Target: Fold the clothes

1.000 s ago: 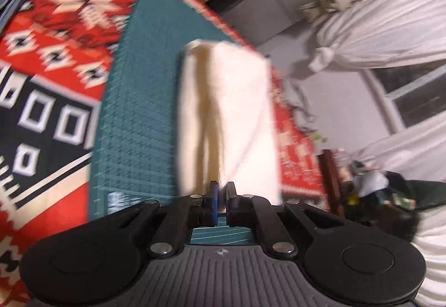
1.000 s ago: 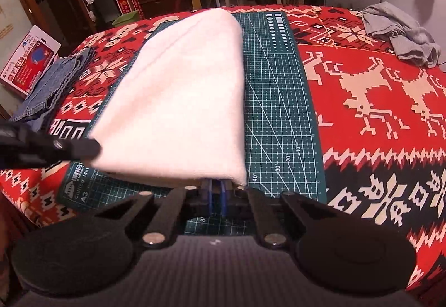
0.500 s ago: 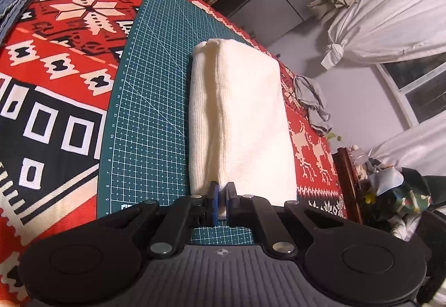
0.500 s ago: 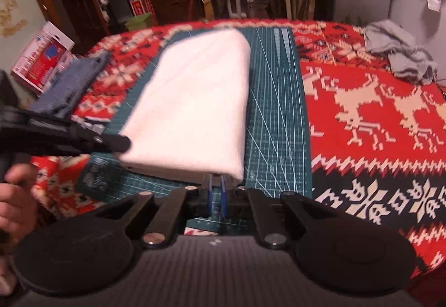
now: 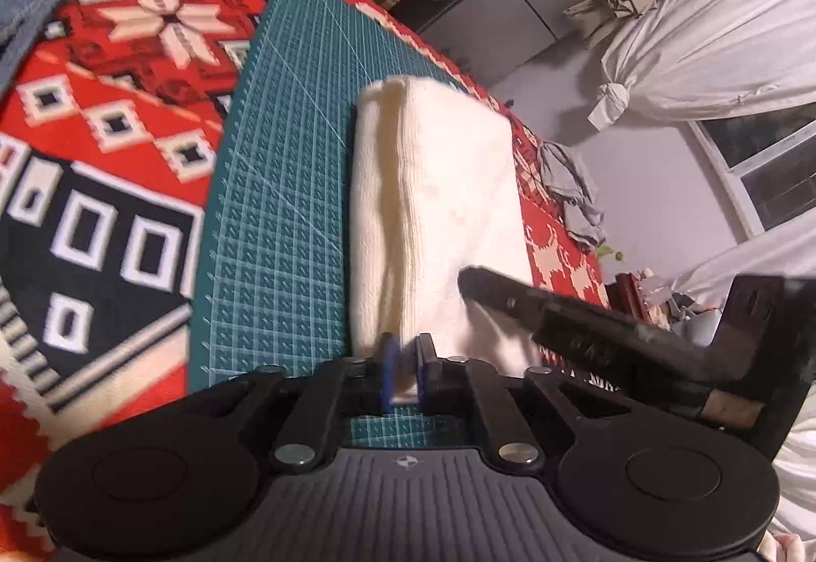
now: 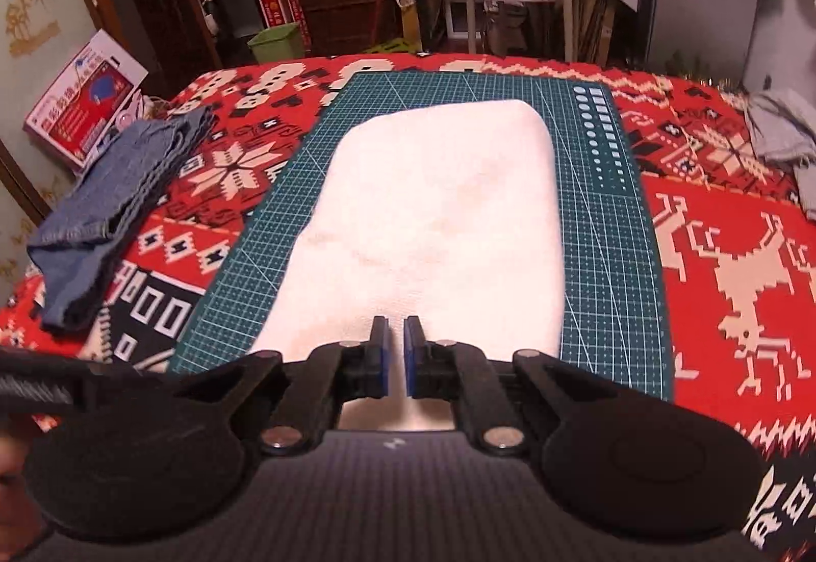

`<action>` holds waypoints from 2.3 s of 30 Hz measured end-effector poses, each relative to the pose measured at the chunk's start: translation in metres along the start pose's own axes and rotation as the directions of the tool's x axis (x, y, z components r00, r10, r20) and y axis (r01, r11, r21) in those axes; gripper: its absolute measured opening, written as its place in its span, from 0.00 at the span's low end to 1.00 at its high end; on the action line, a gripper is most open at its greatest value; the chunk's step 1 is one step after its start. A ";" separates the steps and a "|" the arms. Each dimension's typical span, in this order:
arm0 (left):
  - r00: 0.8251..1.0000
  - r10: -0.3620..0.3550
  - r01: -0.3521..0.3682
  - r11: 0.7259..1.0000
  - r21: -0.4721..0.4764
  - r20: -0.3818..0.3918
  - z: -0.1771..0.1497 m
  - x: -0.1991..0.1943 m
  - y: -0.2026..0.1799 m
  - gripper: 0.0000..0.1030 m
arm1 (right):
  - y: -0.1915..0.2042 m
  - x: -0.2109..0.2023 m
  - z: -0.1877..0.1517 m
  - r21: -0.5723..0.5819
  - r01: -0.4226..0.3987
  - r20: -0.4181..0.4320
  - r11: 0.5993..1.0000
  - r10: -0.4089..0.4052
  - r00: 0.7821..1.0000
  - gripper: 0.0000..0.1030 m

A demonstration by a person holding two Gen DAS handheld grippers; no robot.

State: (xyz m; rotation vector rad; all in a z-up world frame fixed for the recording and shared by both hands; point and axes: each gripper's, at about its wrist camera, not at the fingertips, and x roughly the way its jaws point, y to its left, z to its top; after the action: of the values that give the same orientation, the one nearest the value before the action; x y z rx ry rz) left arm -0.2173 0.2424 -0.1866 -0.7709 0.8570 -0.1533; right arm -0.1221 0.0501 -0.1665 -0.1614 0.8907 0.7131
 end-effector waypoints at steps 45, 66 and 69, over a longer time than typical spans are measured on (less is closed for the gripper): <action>0.998 -0.023 0.024 1.000 -0.020 0.062 0.119 0.093 0.009 0.22 | -0.069 0.068 0.089 0.185 0.107 0.015 0.977 -0.111 0.994 0.00; 0.998 -0.027 0.034 0.994 -0.104 0.062 0.128 0.088 0.022 0.28 | -0.017 0.084 0.098 0.121 0.001 0.011 0.993 -0.002 1.000 0.04; 0.997 -0.040 0.048 0.991 -0.121 0.065 0.126 0.084 0.026 0.28 | -0.014 0.072 0.092 0.119 -0.038 0.006 0.992 0.038 0.999 0.04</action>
State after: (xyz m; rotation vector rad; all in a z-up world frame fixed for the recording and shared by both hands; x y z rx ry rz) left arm -0.0742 0.2949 -0.2051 -0.9058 0.7963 -0.1159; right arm -0.0230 0.1128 -0.1650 -0.0372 0.9318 0.6938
